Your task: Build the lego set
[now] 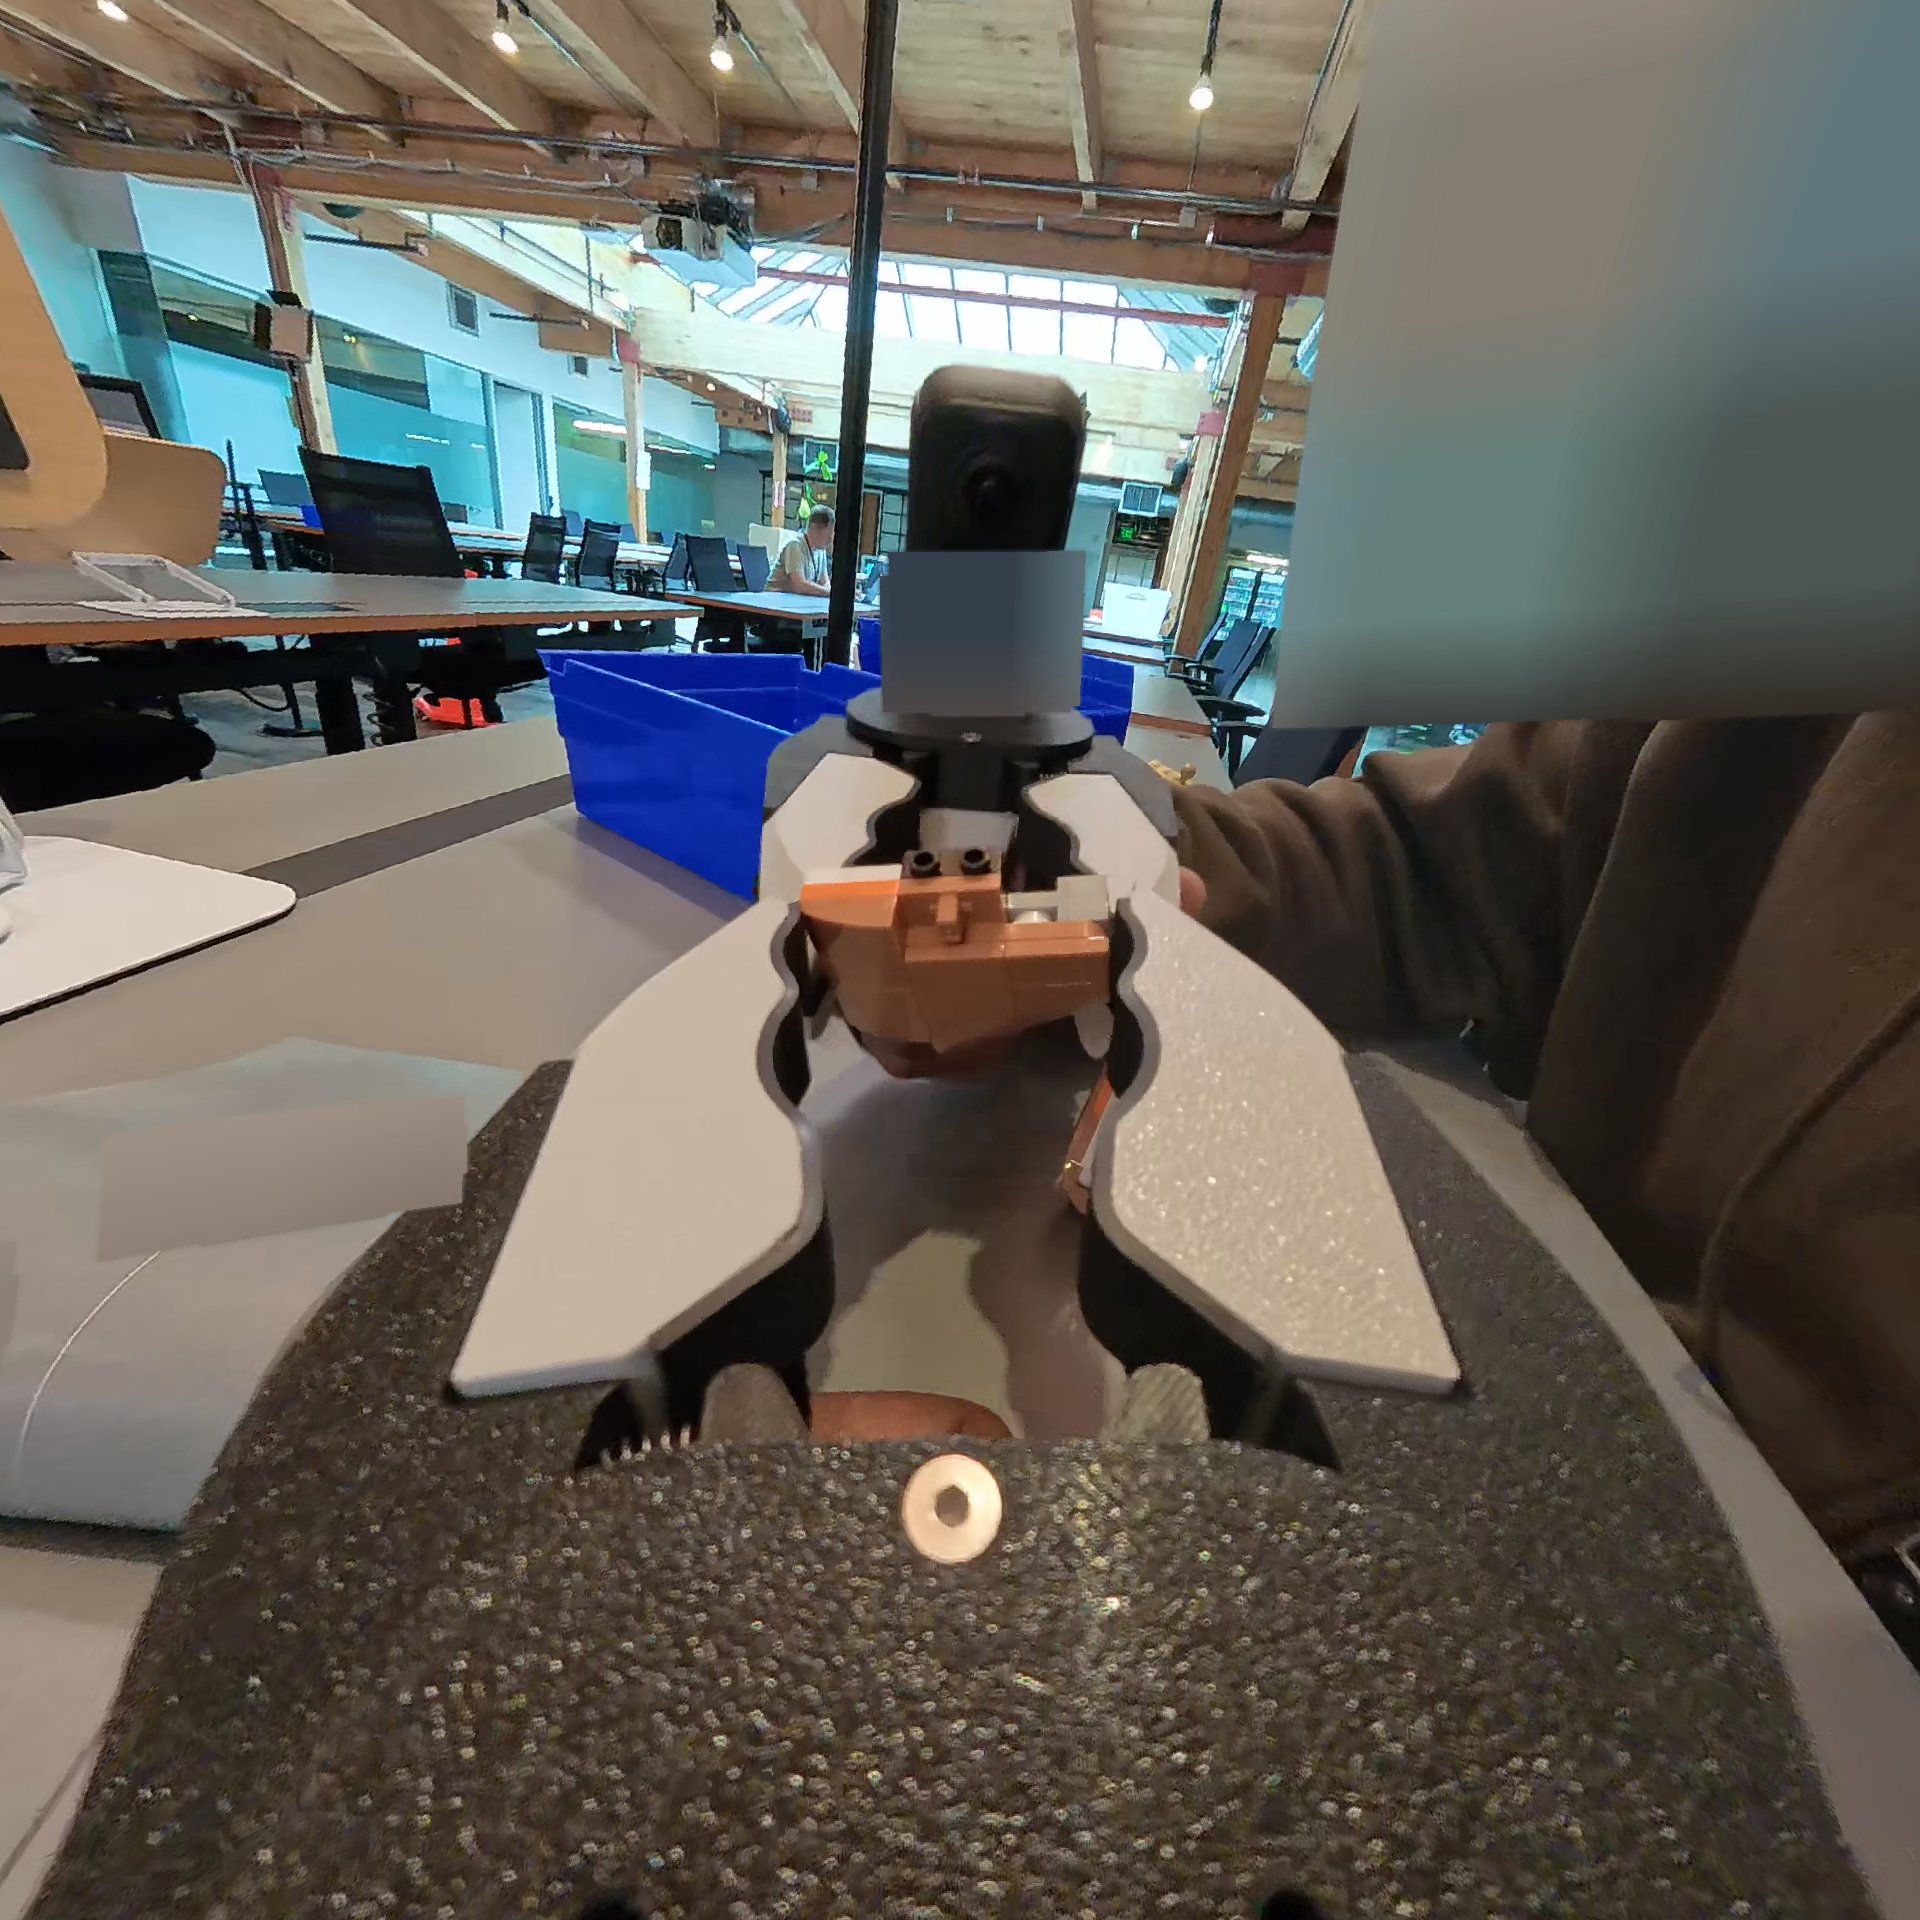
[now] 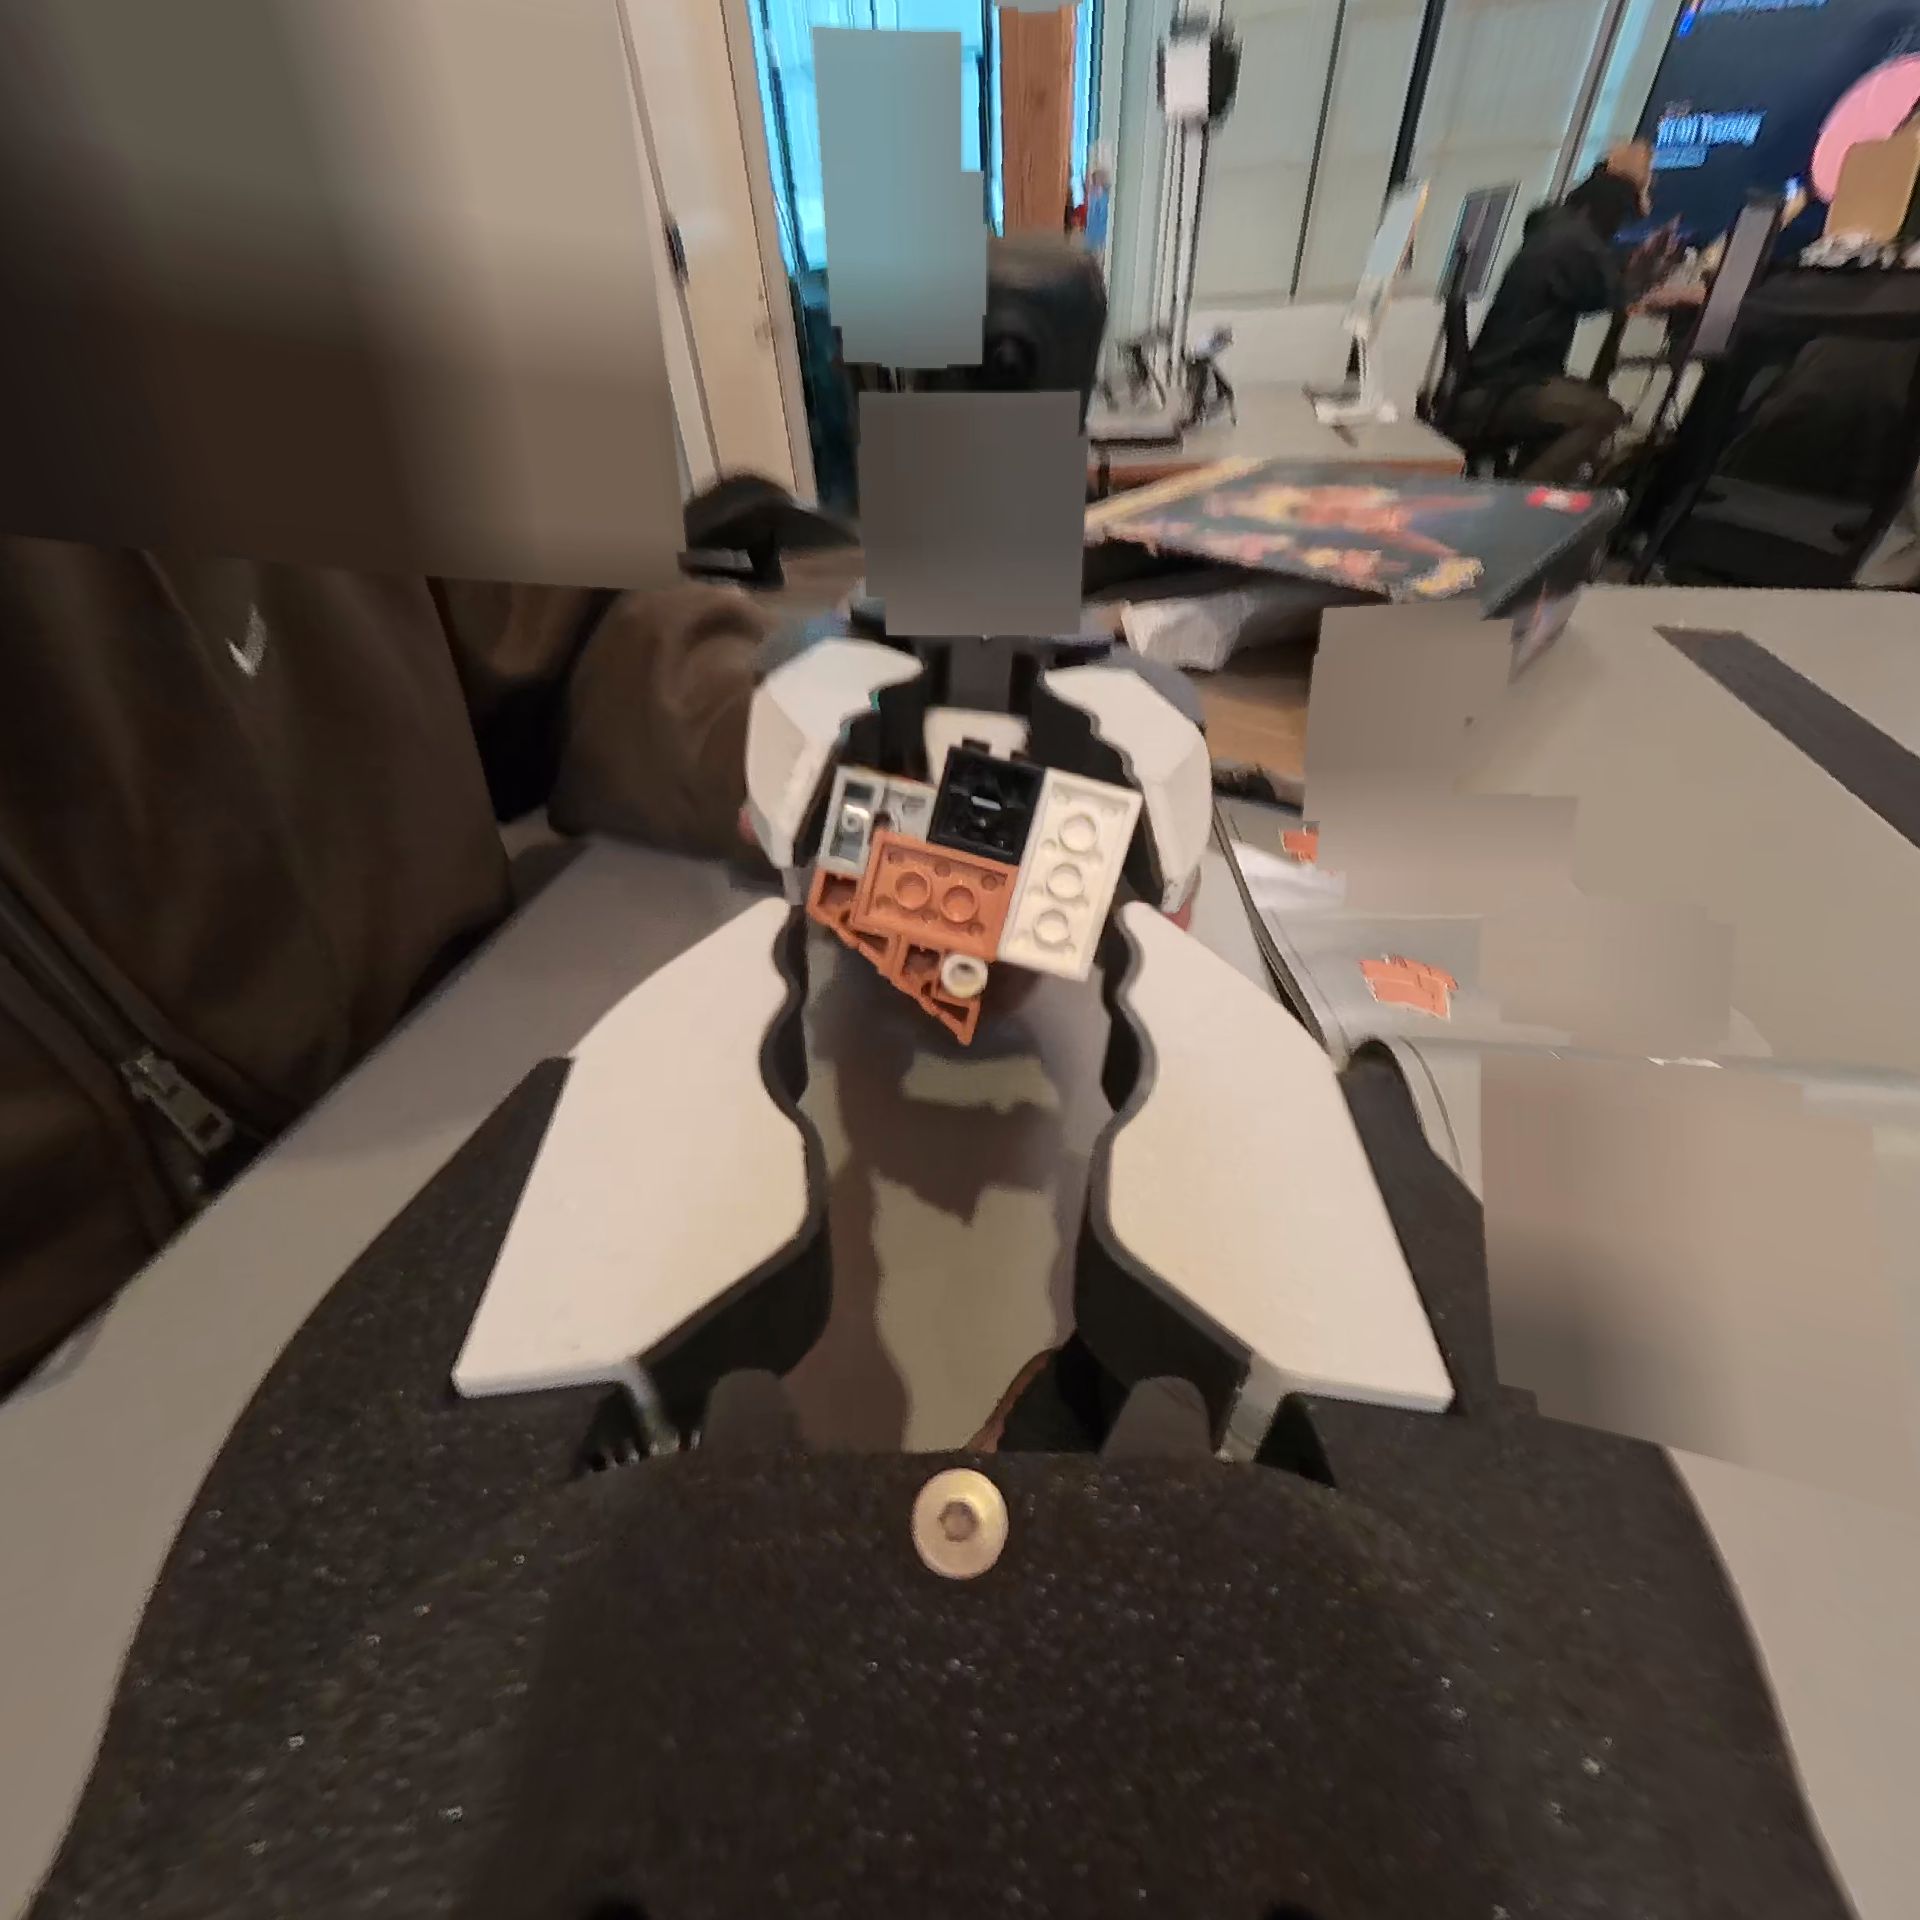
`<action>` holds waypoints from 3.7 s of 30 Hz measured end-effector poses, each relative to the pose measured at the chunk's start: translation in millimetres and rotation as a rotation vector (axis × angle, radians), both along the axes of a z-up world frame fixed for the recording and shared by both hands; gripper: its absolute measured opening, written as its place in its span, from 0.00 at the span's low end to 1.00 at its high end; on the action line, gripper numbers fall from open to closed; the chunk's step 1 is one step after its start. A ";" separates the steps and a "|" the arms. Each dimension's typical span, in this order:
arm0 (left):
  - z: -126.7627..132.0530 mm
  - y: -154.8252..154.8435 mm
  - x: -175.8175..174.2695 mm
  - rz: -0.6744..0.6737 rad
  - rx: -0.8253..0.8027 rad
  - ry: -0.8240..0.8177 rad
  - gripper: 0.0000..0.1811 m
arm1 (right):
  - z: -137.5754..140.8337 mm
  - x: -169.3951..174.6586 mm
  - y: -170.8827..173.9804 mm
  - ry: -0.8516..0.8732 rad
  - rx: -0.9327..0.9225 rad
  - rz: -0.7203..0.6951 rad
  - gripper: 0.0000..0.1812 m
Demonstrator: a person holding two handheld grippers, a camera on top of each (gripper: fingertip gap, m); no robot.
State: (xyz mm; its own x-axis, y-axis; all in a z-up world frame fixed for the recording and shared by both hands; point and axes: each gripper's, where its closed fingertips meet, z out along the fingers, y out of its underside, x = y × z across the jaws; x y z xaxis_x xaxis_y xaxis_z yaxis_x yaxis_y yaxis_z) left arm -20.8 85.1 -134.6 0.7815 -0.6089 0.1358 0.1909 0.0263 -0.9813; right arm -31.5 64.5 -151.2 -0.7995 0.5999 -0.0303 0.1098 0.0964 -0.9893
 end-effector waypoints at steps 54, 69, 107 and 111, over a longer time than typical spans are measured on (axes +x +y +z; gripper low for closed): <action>-64.3 -43.5 60.0 -0.161 -0.497 0.029 0.31 | -85.2 113.2 16.1 0.011 0.662 -0.002 0.43; -63.7 -43.2 52.3 -0.163 -0.473 0.059 0.31 | -93.0 102.8 6.6 0.020 0.635 0.043 0.30; -35.9 -39.8 67.1 -0.116 -0.186 0.163 0.31 | -45.1 84.0 -15.0 -0.369 -0.118 -0.241 0.30; -28.8 -40.3 67.5 -0.142 -0.175 0.075 0.31 | -40.3 83.9 -17.1 -0.373 -0.179 -0.225 0.30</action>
State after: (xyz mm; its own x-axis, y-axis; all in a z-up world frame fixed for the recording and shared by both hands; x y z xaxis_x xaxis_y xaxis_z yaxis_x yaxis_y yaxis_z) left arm 46.7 44.7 -163.4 0.7017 -0.6857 0.1937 0.1073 -0.1671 -0.9801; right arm 52.4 47.4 -191.5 -0.5651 0.7164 -0.4092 0.4594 -0.1387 -0.8773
